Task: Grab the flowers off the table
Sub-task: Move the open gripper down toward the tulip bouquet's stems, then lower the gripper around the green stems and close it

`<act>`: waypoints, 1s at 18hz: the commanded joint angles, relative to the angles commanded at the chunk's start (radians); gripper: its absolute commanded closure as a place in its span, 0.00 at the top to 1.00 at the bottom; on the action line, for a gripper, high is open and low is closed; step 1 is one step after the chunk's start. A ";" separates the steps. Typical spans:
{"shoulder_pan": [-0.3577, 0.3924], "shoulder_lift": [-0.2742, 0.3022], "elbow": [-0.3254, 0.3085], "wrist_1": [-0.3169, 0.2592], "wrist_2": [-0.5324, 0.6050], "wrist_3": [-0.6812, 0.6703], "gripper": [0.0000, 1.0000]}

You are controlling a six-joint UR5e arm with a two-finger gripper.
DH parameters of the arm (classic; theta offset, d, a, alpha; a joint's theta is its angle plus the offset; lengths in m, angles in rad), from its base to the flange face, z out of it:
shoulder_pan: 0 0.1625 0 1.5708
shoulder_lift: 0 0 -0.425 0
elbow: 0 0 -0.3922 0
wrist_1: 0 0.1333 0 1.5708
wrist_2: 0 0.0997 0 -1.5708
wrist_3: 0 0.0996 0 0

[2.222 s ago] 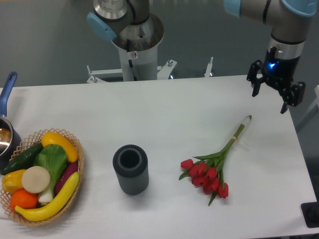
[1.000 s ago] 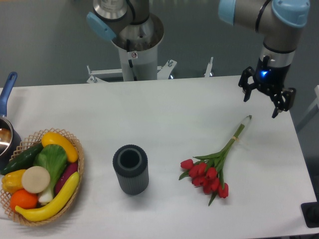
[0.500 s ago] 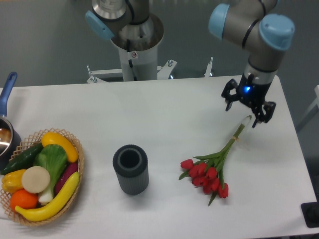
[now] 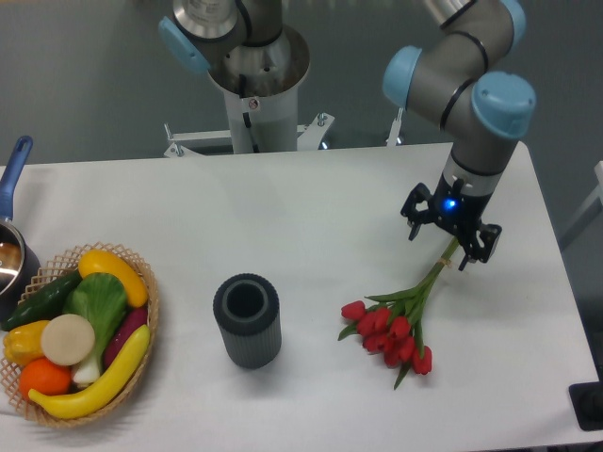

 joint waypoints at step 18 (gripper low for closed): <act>-0.012 -0.097 0.020 0.015 0.009 -0.003 1.00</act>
